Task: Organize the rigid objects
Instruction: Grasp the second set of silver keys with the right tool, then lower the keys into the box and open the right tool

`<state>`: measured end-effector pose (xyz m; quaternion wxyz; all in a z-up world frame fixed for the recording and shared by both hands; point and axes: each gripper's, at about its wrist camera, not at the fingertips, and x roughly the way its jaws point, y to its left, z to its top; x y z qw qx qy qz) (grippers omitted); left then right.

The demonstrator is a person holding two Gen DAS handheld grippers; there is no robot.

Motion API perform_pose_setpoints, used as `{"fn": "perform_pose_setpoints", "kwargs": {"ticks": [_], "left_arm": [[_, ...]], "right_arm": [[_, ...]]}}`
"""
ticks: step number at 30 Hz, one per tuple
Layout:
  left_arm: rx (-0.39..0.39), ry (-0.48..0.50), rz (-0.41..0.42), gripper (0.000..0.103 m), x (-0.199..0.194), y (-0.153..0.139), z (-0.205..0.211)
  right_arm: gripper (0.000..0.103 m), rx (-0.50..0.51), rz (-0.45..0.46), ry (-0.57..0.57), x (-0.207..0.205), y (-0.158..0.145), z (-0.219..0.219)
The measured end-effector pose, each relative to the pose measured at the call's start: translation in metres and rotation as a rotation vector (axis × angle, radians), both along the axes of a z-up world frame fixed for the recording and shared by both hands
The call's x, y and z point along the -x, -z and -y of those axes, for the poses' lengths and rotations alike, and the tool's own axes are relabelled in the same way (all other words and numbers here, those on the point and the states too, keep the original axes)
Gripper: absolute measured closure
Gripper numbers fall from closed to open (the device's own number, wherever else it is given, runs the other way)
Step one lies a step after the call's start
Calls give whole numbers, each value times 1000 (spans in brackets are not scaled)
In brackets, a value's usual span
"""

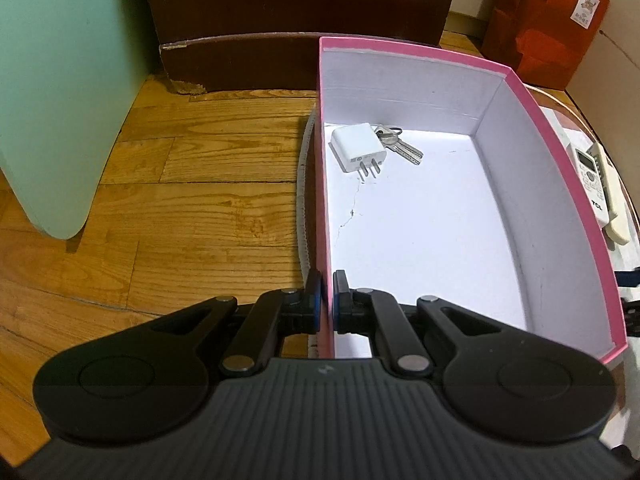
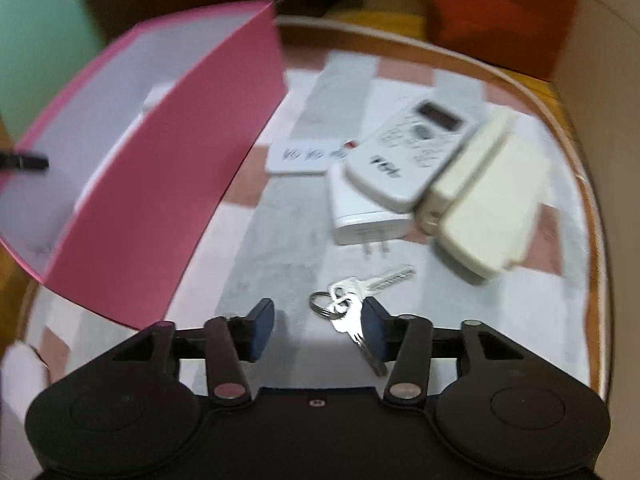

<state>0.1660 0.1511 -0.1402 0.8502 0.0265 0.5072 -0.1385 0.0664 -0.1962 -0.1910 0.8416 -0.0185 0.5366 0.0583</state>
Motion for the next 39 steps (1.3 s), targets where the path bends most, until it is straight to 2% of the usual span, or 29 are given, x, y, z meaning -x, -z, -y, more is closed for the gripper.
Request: {"fn": "perform_pose_setpoints", "kwargs": {"ticks": [2, 3, 4, 5, 6, 9, 15, 21, 25, 28, 31, 35, 39], "left_arm": [[-1, -2, 0, 98, 0, 0, 0], [-5, -1, 2, 98, 0, 0, 1], [-8, 0, 3, 98, 0, 0, 2], [-11, 0, 3, 98, 0, 0, 2], [-12, 0, 3, 98, 0, 0, 3], [-13, -1, 1, 98, 1, 1, 3], [-5, -2, -4, 98, 0, 0, 1], [2, -10, -5, 98, 0, 1, -1], [9, -15, -8, 98, 0, 1, -2], [9, -15, -8, 98, 0, 1, -2], [14, -16, -12, 98, 0, 1, -3], [18, -14, -14, 98, -1, 1, -5], [17, -14, -13, 98, -1, 1, -5]], "right_arm": [[44, 46, -19, 24, -6, 14, -2], [44, 42, 13, 63, -3, 15, -2], [49, 29, 21, 95, 0, 16, -1], [65, 29, 36, 126, 3, 15, -1], [73, 35, 54, 151, 5, 15, -1], [73, 3, 87, 192, 11, 11, 0], [73, -92, 194, 252, 21, -39, 1], [73, -150, 305, 192, 19, -99, -22], [73, -178, 338, 133, 5, -133, -47], [73, -229, 332, 64, -11, -151, -66], [73, -279, 285, 9, -37, -157, -85], [73, -289, 192, -25, -78, -150, -112], [73, -255, 94, -36, -121, -124, -133]]}}
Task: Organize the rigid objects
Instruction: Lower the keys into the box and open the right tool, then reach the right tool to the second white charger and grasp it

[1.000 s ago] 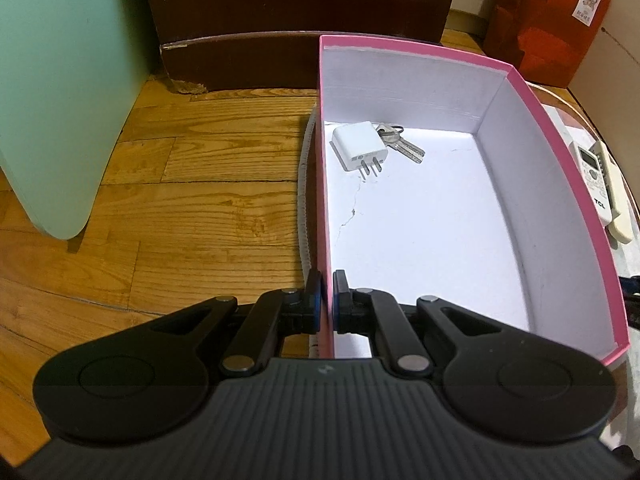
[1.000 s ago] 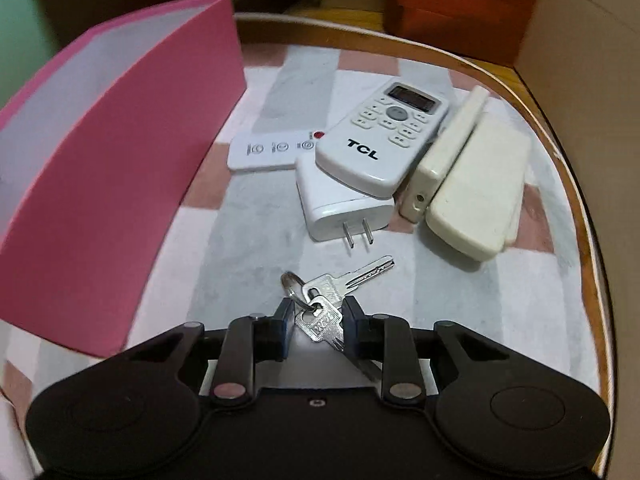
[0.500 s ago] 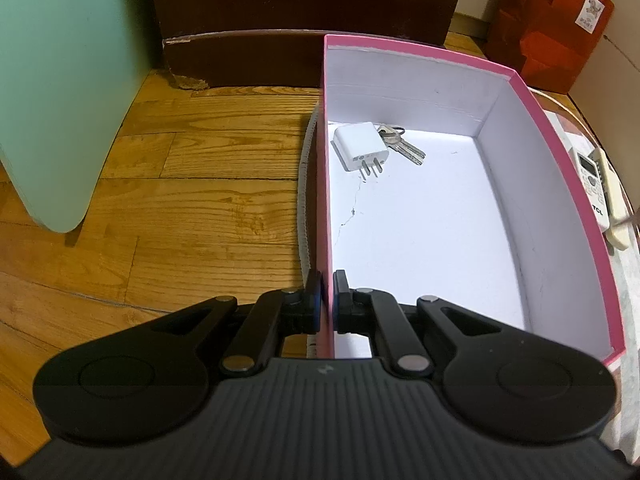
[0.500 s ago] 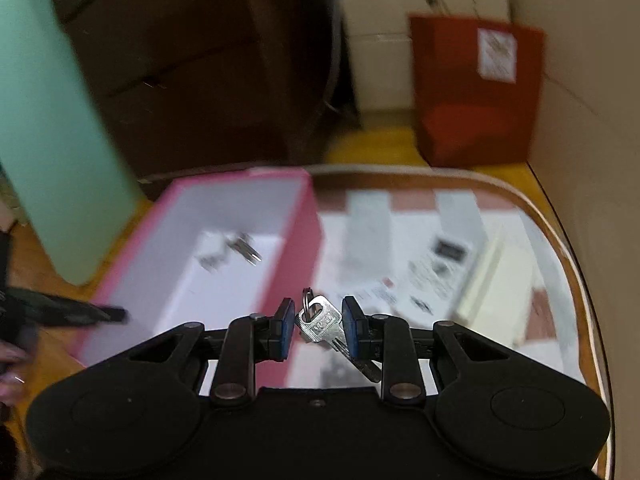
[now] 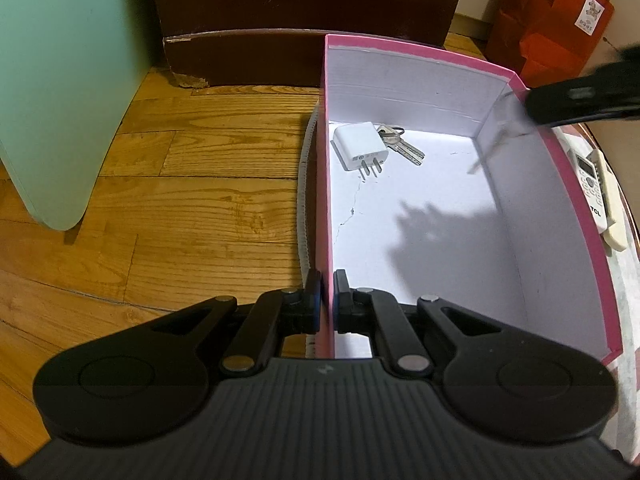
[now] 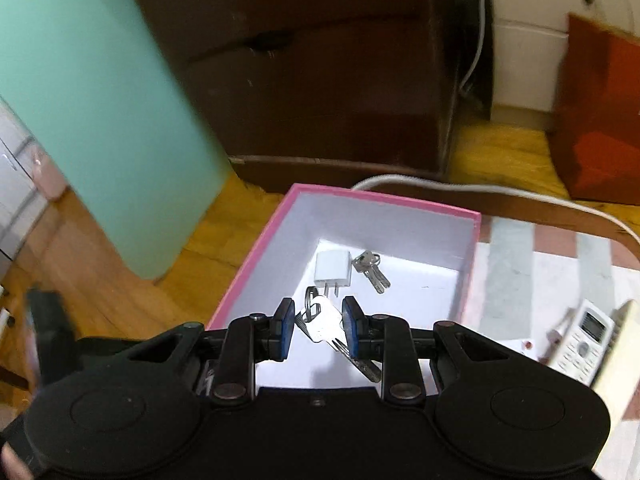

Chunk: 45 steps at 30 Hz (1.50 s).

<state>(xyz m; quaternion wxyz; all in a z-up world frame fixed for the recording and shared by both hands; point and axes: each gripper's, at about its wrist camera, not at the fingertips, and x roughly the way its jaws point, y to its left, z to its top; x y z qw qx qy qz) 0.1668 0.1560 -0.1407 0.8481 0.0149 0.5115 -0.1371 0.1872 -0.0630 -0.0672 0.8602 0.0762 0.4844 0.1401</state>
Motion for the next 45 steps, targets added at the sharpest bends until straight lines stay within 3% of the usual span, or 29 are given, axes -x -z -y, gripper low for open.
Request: {"fn": "perform_pose_setpoints", "kwargs": {"ticks": [3, 8, 12, 13, 16, 20, 23, 28, 32, 36, 45], "left_arm": [[3, 0, -1, 98, 0, 0, -1], [6, -4, 0, 98, 0, 0, -1], [3, -2, 1, 98, 1, 0, 0], [2, -1, 1, 98, 0, 0, 0], [-3, 4, 0, 98, 1, 0, 1], [-7, 3, -7, 98, -1, -1, 2], [-11, 9, -6, 98, 0, -1, 2], [-12, 11, -6, 98, -1, -3, 3], [-1, 0, -5, 98, -1, -6, 2], [3, -2, 13, 99, -1, -12, 1], [-25, 15, 12, 100, -1, -14, 5]], "right_arm": [[73, 23, -71, 25, -28, 26, -7], [73, 147, -127, 87, -66, 60, -14], [72, 203, -95, 72, -75, 66, -12], [72, 182, -74, 62, -75, 64, -11], [57, 94, -18, 60, -65, 45, -1], [57, 8, 65, 45, -36, 7, 14], [57, -94, 59, 42, -8, -21, 31], [56, -81, 42, 8, 36, -58, 44], [56, -79, 8, 13, 60, -60, 68], [56, -14, -22, 57, 75, -39, 91], [53, 126, -115, 124, 75, 42, 122]]}}
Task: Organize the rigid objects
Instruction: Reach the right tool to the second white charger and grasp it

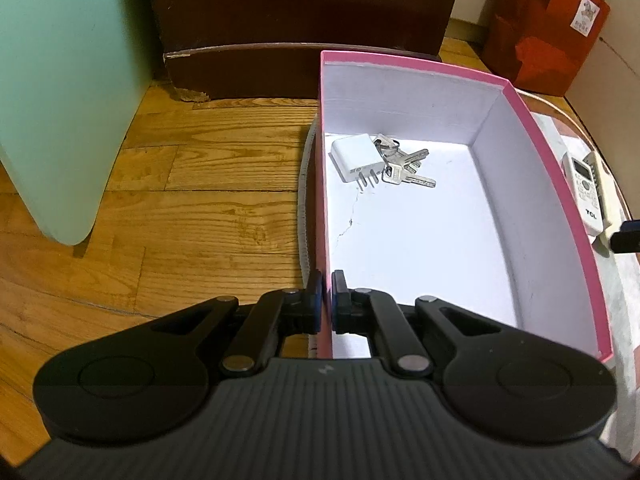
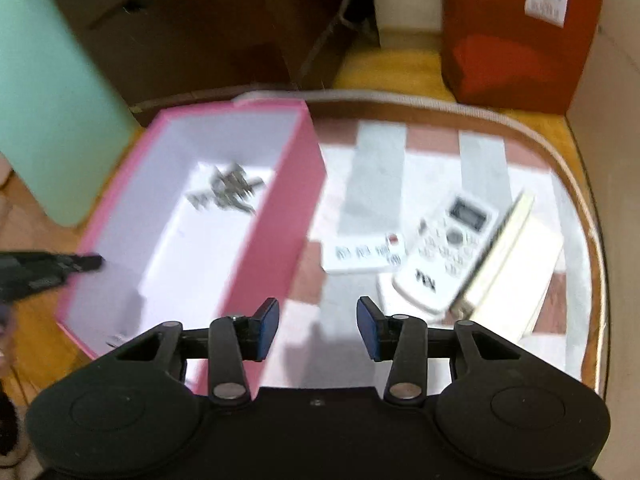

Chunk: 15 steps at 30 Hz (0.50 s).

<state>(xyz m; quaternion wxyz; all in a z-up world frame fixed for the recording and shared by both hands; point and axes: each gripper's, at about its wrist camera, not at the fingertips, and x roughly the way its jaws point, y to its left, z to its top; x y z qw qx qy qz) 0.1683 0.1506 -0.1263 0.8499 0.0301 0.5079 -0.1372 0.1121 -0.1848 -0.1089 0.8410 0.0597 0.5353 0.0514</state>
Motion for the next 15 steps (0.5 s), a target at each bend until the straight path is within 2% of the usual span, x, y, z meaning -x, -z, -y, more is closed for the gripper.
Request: {"fn": "perform_pose_setpoints", "kwargs": {"ticks": [2, 6, 9, 11, 15], "left_arm": [[-13, 9, 2, 100, 0, -1, 2], [-6, 0, -13, 100, -4, -2, 1], [5, -3, -15, 100, -7, -6, -1], [5, 1, -3, 100, -6, -11, -1], [1, 7, 9, 100, -5, -16, -1]], "right_arm": [[45, 48, -2, 2, -1, 15, 2], [42, 117, -22, 29, -5, 42, 12], [41, 138, -26, 37, -7, 53, 17], [34, 135, -36, 41, -11, 60, 20], [32, 168, -28, 62, -17, 70, 22]]}}
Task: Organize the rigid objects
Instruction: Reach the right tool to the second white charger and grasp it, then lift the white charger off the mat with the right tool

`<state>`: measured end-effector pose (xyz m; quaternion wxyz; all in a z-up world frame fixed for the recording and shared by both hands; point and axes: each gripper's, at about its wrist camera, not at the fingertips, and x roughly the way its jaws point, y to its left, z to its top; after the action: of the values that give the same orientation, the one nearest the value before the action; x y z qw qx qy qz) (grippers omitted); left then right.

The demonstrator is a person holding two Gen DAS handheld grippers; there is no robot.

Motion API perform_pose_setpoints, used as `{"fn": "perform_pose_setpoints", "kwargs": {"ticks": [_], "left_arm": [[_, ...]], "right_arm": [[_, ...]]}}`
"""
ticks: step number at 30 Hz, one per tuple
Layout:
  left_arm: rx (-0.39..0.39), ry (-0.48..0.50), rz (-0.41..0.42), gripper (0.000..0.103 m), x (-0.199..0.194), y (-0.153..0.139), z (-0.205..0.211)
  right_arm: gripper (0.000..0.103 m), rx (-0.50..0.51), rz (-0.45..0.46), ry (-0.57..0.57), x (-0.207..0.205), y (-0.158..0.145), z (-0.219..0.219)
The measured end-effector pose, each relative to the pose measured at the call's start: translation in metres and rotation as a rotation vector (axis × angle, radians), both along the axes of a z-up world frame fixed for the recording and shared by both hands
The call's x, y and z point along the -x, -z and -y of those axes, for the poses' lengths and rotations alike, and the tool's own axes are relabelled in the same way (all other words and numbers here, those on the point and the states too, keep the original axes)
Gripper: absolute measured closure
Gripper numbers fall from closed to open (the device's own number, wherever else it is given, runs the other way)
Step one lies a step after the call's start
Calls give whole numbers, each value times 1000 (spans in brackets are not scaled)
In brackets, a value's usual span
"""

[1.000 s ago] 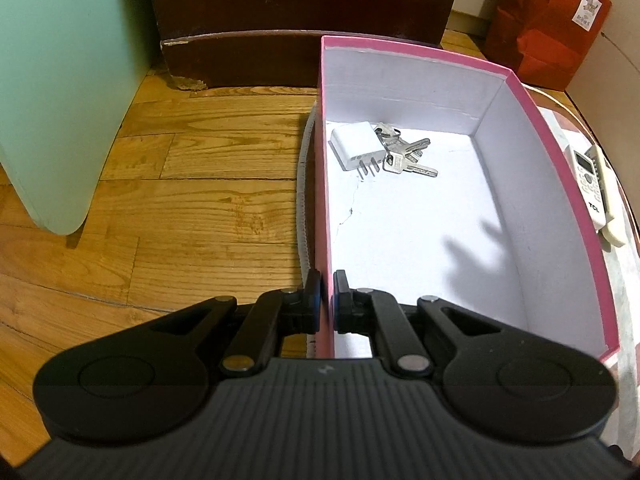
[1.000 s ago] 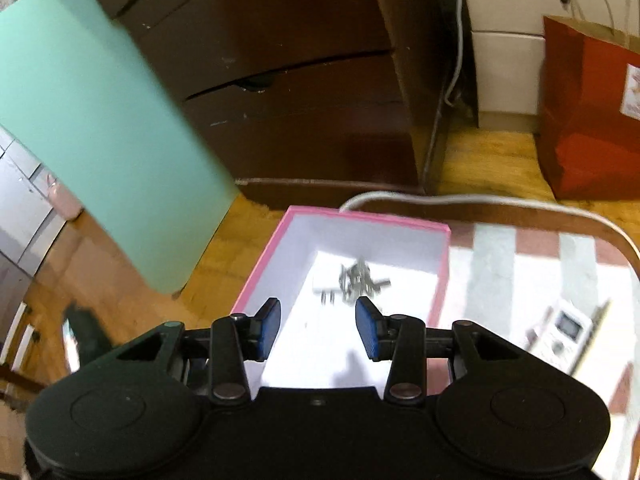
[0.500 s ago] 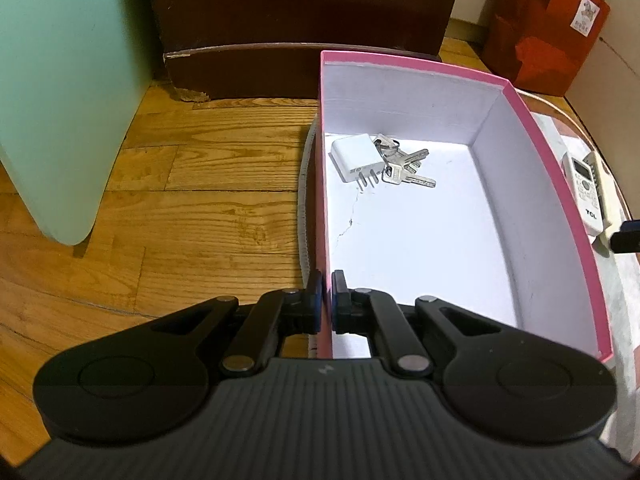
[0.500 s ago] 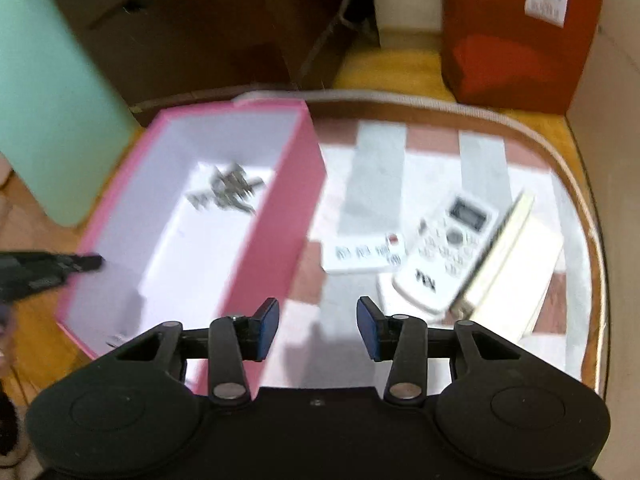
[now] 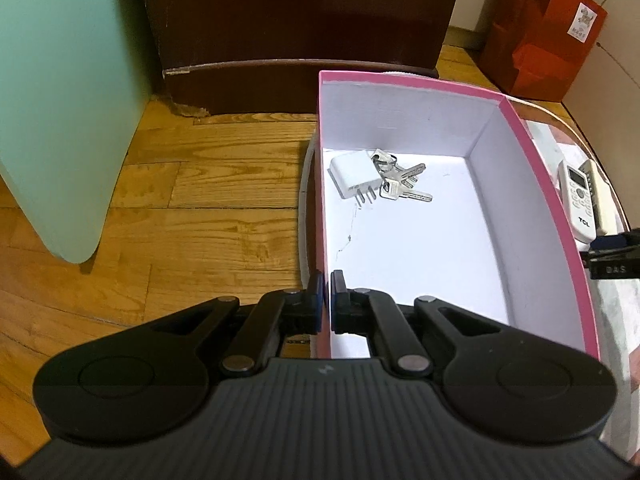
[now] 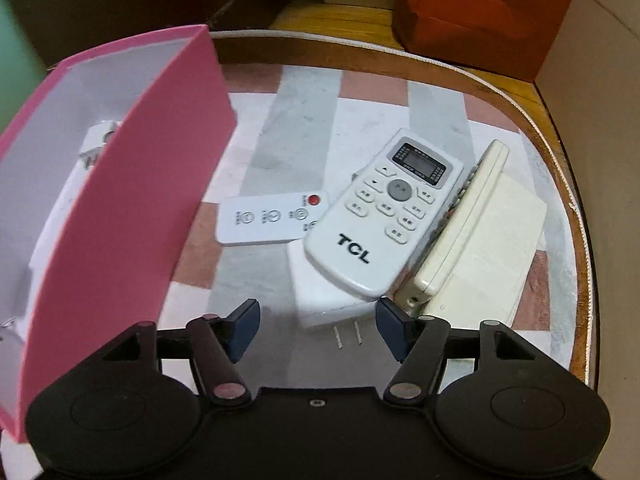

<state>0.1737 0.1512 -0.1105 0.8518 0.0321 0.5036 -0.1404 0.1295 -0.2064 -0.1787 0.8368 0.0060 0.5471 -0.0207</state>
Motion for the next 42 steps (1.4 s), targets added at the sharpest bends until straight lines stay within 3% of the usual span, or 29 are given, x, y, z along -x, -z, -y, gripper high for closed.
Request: {"fn": "perform_pose_setpoints", "kwargs": {"ticks": [7, 10, 16, 26, 32, 33, 36, 38, 42], "left_arm": [[-10, 6, 2, 100, 1, -2, 2], [-15, 7, 11, 101, 1, -3, 2], [-7, 0, 8, 101, 2, -3, 1], [-12, 13, 10, 101, 3, -4, 1], [-2, 11, 10, 101, 3, -3, -1], [-1, 11, 10, 101, 3, -3, -1], [3, 9, 10, 101, 3, -3, -2], [7, 8, 8, 101, 2, -3, -3], [11, 10, 8, 101, 2, -3, -4]], "right_arm": [[30, 47, -34, -22, -12, 20, -1], [39, 84, -39, 10, -12, 24, -4], [39, 91, -54, 35, -5, 19, -11], [41, -23, -56, 112, 18, -22, -19], [44, -63, 35, 106, 33, -70, -39], [45, -64, 55, 104, 35, -79, -43], [62, -67, 98, 66, 38, -104, -55], [84, -89, 118, 34, 36, -113, -60], [84, -74, 96, 29, 26, -103, -61]]}}
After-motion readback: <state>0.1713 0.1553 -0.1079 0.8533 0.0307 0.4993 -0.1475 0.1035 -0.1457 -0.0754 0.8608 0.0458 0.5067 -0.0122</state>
